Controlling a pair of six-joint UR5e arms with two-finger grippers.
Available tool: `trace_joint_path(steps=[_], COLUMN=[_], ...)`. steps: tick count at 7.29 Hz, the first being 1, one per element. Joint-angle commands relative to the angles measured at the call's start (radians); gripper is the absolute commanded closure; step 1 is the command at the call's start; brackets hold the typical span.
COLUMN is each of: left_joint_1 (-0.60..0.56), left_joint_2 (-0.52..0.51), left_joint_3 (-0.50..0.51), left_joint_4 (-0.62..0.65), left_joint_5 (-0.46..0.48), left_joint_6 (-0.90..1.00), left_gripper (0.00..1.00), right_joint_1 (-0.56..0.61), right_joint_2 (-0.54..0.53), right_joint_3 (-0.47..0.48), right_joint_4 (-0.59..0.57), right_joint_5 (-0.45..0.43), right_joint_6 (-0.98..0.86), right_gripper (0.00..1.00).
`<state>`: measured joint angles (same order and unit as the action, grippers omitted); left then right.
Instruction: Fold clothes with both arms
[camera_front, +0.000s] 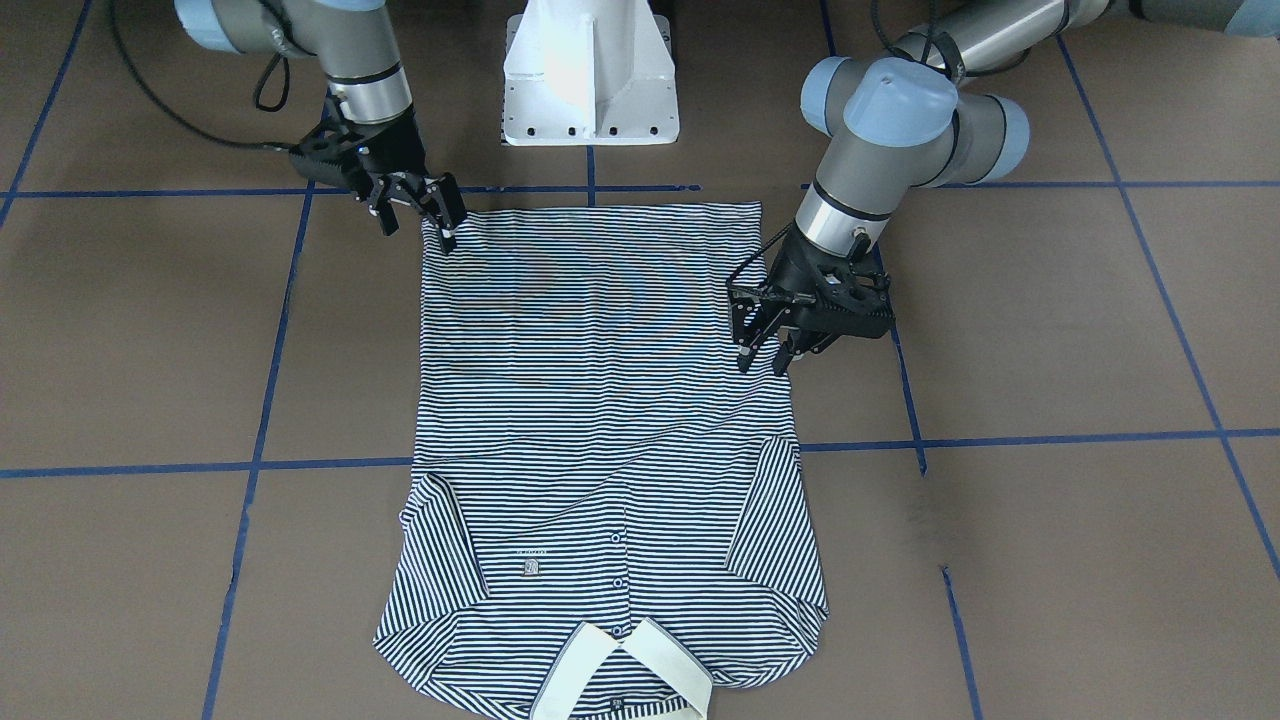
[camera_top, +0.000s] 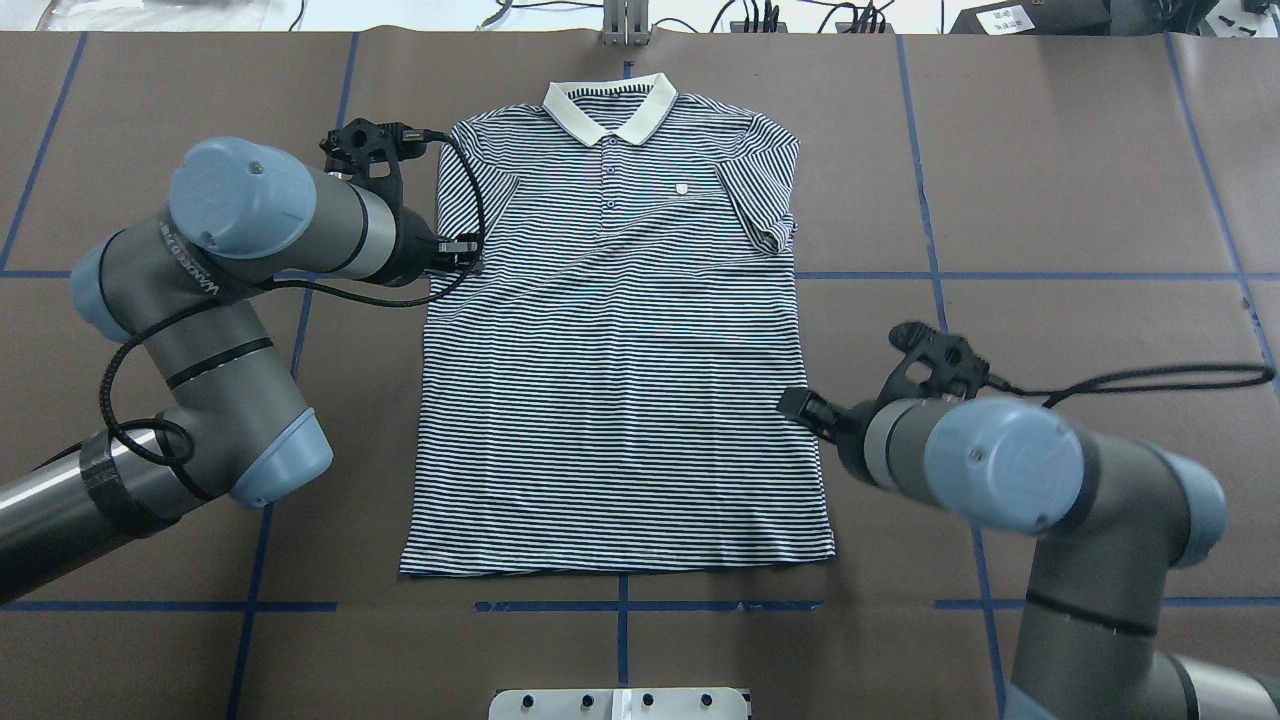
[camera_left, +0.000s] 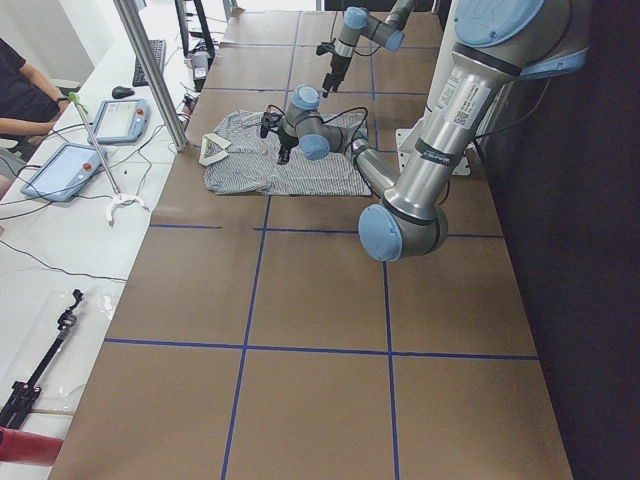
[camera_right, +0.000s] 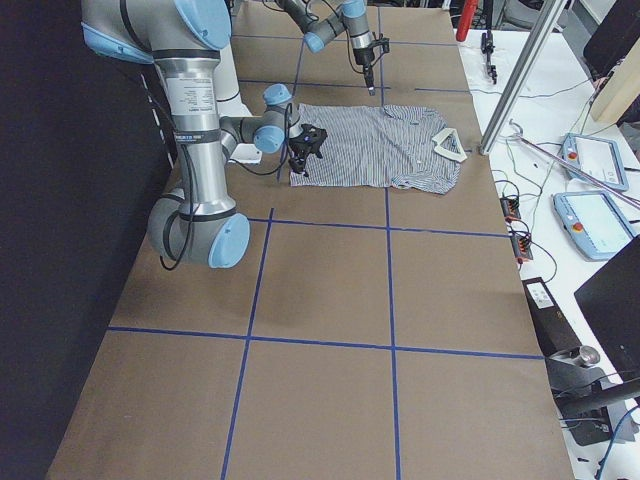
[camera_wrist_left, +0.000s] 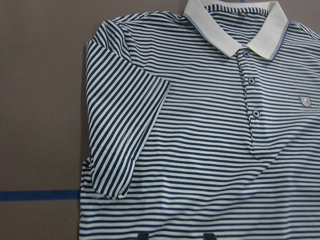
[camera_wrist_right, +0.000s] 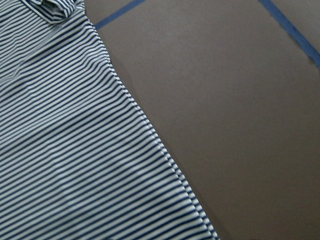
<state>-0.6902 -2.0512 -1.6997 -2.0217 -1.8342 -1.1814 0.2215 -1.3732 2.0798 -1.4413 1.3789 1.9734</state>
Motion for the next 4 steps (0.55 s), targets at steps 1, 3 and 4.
trace_joint_path(steps=[1,3,4], left_joint_1=[0.003,0.003,0.003], left_joint_2=[0.008,0.017,0.02], left_joint_3=[0.002,0.003,0.003], left_joint_4=[0.0,-0.002,-0.002], left_joint_5=[0.0,0.0,0.0], left_joint_6=[0.003,0.006,0.006], left_gripper=[0.5,0.5,0.49], right_joint_1=[-0.17,-0.171,-0.169], right_joint_2=[0.002,0.002,0.003], right_joint_3=[0.011,-0.007,-0.035], right_joint_4=[-0.11,-0.131,-0.131], right_joint_5=[-0.14,-0.152,-0.152], right_joint_6=[0.215,0.239,0.239], right_gripper=[0.21,0.23,0.23])
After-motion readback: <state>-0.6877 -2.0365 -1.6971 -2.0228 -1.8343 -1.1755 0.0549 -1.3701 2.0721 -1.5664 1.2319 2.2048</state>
